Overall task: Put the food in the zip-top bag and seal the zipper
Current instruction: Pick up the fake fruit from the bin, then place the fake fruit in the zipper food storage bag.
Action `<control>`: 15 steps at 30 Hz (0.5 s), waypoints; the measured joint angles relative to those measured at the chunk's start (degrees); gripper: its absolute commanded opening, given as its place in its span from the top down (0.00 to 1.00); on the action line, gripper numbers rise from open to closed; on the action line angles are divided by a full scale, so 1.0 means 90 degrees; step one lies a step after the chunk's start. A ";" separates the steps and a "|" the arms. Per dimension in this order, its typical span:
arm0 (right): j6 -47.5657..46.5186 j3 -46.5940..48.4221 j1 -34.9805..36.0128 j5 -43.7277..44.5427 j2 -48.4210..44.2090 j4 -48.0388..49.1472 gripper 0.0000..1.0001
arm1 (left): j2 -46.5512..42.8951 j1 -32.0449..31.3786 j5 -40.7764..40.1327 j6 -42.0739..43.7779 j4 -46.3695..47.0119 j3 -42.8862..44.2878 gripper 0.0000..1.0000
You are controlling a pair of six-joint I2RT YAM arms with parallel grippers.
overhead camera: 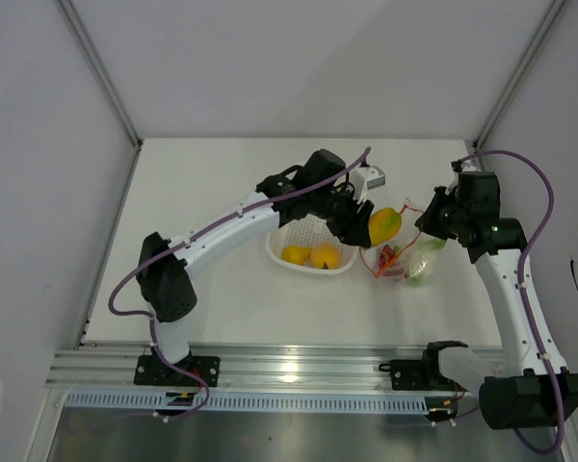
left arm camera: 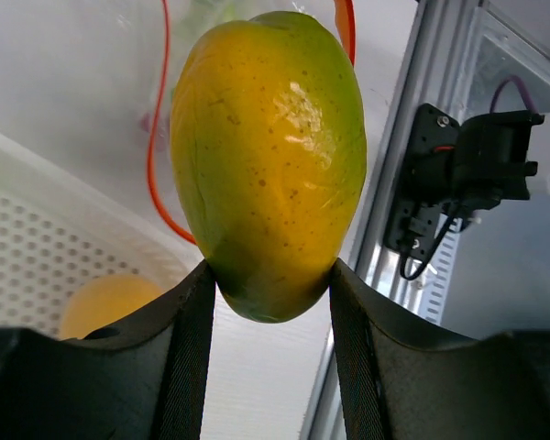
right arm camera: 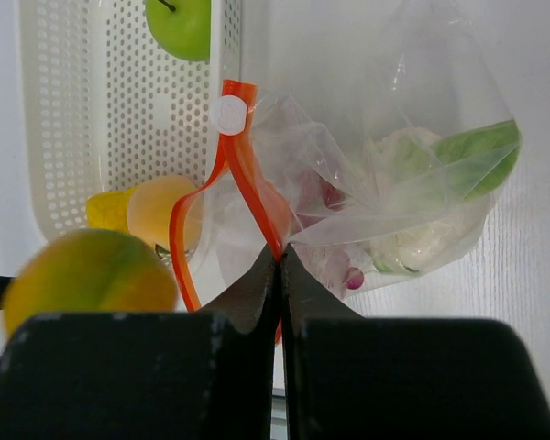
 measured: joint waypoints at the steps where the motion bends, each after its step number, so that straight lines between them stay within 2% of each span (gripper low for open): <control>1: 0.0000 0.0007 0.0010 0.0000 0.0000 -0.0005 1.00 | 0.0078 -0.0032 0.0083 -0.0083 -0.0017 0.0000 0.99; 6: 0.0000 0.0053 0.0056 0.0000 0.0000 -0.0022 1.00 | 0.0670 -0.0129 0.0197 -0.0515 -0.0367 0.0189 0.99; 9: 0.0000 0.0056 0.0109 0.0000 0.0000 -0.0024 1.00 | 0.1207 -0.0146 0.0192 -0.0763 -0.0719 0.0738 0.99; 12: 0.0005 0.0056 0.0177 0.0002 0.0000 -0.0024 1.00 | 0.1523 -0.0155 0.0182 -0.0974 -0.0930 0.1127 0.93; 13: 0.0005 0.0056 0.0206 0.0005 0.0000 -0.0024 1.00 | 0.1586 -0.0163 0.0180 -0.1039 -0.0976 0.1219 0.87; 15: 0.0007 0.0056 0.0250 0.0005 0.0000 -0.0024 1.00 | 0.1707 -0.0170 0.0180 -0.1200 -0.1112 0.1450 0.84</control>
